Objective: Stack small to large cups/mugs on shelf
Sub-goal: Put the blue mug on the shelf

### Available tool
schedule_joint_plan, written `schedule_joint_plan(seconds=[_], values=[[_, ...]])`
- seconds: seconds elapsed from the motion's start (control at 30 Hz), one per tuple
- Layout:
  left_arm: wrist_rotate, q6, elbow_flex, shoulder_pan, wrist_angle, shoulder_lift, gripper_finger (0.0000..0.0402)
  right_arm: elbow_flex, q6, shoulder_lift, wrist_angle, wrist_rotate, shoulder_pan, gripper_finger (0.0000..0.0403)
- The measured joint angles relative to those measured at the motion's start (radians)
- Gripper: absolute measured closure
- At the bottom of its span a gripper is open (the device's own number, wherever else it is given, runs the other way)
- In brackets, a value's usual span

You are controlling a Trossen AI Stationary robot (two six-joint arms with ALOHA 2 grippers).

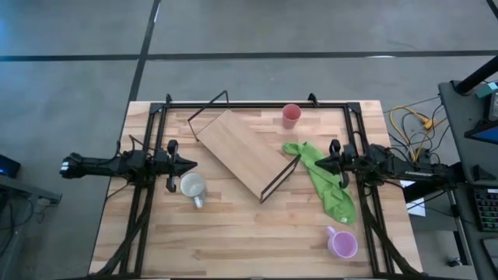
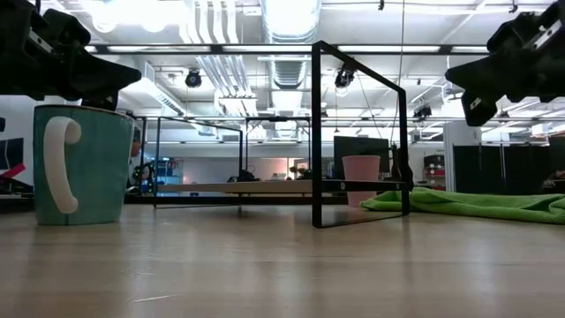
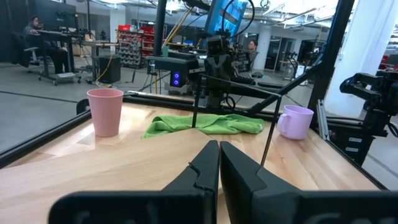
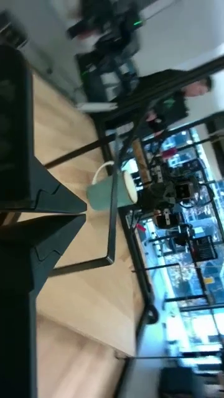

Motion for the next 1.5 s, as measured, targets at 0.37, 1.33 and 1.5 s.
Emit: schedule_joint_plan(seconds=[0.37,1.33,1.5], values=[[-0.087,-0.024,0.0,0.001,0.059,0.008,0.0402,0.0,0.047,0.0,0.18,0.002,0.0,0.0394],[-0.345,0.053,1.074,0.001,-0.318,0.688,0.0402,0.95,0.062,0.419,-0.324,-0.053,0.001,0.0394],[-0.369,0.047,1.212,0.001,-0.612,0.747,0.0402,1.048,0.01,0.479,-0.337,-0.054,0.001,0.0394]])
